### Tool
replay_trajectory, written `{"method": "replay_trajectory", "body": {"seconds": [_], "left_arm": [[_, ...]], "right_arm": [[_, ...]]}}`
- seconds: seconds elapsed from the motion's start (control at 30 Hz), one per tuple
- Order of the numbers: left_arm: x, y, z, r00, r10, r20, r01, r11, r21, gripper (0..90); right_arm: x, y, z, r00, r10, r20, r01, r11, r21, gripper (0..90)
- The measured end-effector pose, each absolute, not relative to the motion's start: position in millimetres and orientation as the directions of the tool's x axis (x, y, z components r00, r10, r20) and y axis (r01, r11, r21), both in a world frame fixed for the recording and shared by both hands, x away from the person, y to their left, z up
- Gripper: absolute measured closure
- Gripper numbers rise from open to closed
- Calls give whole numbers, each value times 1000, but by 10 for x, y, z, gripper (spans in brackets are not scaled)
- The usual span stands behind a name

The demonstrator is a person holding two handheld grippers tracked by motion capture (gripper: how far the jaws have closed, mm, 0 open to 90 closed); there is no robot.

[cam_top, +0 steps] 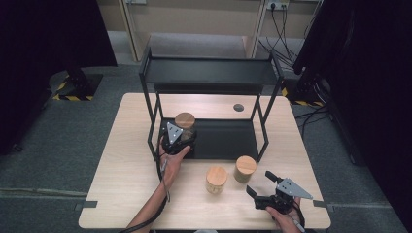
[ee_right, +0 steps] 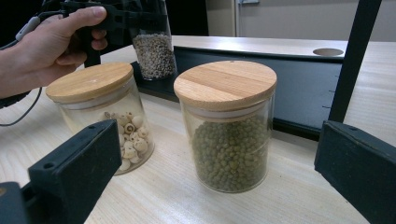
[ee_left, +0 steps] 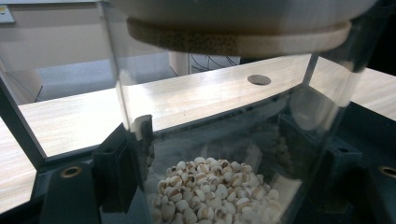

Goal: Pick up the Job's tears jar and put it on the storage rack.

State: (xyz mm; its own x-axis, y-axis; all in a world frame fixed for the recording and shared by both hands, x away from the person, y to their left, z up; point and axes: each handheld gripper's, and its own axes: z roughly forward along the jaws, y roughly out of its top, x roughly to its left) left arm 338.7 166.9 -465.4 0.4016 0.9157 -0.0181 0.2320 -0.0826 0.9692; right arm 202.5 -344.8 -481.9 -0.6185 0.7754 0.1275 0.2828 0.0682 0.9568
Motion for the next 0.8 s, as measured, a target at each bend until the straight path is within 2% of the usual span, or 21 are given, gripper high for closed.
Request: {"method": "replay_trajectory", "body": {"seconds": [0.23,0.37,0.5,0.8], "left_arm": [[3395,1680,-4637,409,913,-6,237,-100,966,232],[3370,1698,-4623,407,913,-27,252,-84,964,102],[3314,1675,-4594,400,917,-1,247,-107,963,17],[3209,1723,-4547,415,910,-9,248,-104,963,5]], "right_arm": [[2023,-3445,-4819,-619,775,125,281,70,957,9],[2024,-3447,-4820,-619,775,127,282,69,957,9],[2024,-3443,-4819,-620,774,126,282,71,957,9],[2022,-3444,-4820,-620,775,125,281,71,957,9]]}}
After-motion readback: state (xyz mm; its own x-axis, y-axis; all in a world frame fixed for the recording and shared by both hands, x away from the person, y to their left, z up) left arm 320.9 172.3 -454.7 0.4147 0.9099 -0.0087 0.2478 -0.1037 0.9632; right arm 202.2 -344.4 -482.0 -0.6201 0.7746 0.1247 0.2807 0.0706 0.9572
